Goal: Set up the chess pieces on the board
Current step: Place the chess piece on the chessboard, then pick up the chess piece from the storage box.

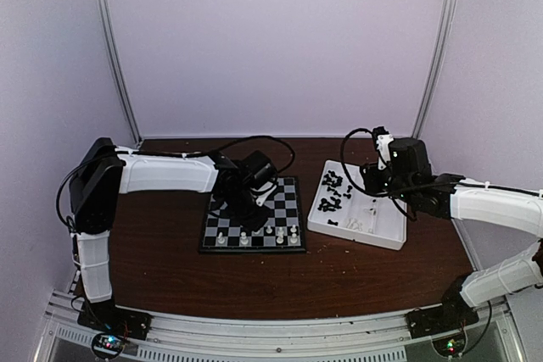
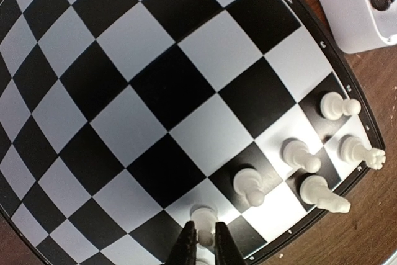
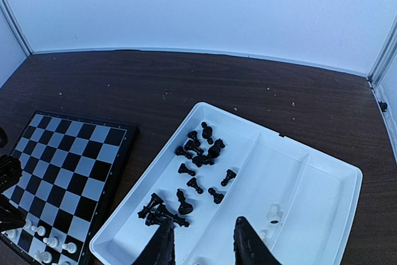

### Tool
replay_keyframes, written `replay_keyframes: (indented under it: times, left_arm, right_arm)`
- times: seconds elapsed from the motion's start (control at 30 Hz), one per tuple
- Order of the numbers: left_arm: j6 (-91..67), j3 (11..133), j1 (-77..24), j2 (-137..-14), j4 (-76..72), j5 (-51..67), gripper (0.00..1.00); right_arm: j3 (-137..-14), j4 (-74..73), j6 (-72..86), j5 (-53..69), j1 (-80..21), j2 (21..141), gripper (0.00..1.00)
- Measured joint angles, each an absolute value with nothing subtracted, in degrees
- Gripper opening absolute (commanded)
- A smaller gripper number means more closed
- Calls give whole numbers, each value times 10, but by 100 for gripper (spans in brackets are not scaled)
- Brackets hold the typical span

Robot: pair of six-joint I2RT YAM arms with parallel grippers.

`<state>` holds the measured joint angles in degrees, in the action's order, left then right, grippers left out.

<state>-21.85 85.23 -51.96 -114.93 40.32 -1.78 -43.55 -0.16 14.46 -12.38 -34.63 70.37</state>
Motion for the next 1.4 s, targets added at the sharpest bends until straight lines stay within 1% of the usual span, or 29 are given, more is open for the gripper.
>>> replay_keyframes:
  times: [0.13, 0.4, 0.53, 0.6, 0.77, 0.83, 0.9, 0.93, 1.03, 1.1, 1.13, 1.3, 1.33, 1.37, 1.4]
  left_arm:
    - [-220, 852, -520, -1150, 403, -22, 24]
    - [-220, 852, -520, -1146, 403, -29, 27]
    - [-220, 844, -520, -1109, 404, -45, 28]
    - [-220, 841, -520, -1084, 402, -54, 29]
    - [-220, 812, -520, -1013, 383, -75, 37]
    - [-220, 784, -520, -983, 364, -84, 41]
    - [-219, 756, -520, -958, 346, -93, 47]
    - [-216, 737, -520, -945, 330, -98, 53]
    - [-210, 692, -520, -917, 300, -111, 68]
    - [-206, 669, -520, -899, 291, -118, 75]
    - [-203, 658, -519, -889, 285, -121, 78]
    - [-189, 632, -508, -836, 277, -126, 84]
    - [-187, 628, -503, -828, 275, -125, 87]
    - [-185, 622, -495, -817, 269, -123, 95]
    - [-182, 615, -486, -807, 266, -119, 97]
  right_arm:
    - [-435, -2, 147, -123, -346, 704, 33]
    - [-435, -2, 148, -122, -346, 704, 33]
    - [-437, -11, 148, -123, -346, 704, 32]
    - [-444, -34, 148, -123, -346, 704, 32]
    - [-513, -153, 148, -124, -332, 720, 30]
    - [-540, -197, 148, -123, -318, 731, 30]
    - [-545, -227, 146, -118, -305, 735, 30]
    - [-545, -244, 143, -113, -298, 738, 30]
    - [-546, -275, 134, -88, -281, 750, 31]
    - [-552, -292, 129, -65, -265, 776, 31]
    - [-557, -299, 124, -54, -260, 791, 32]
    - [-584, -324, 107, 5, -253, 856, 32]
    - [-595, -332, 104, 15, -253, 872, 32]
    - [-604, -338, 102, 20, -253, 884, 32]
    - [-615, -345, 97, 26, -253, 898, 31]
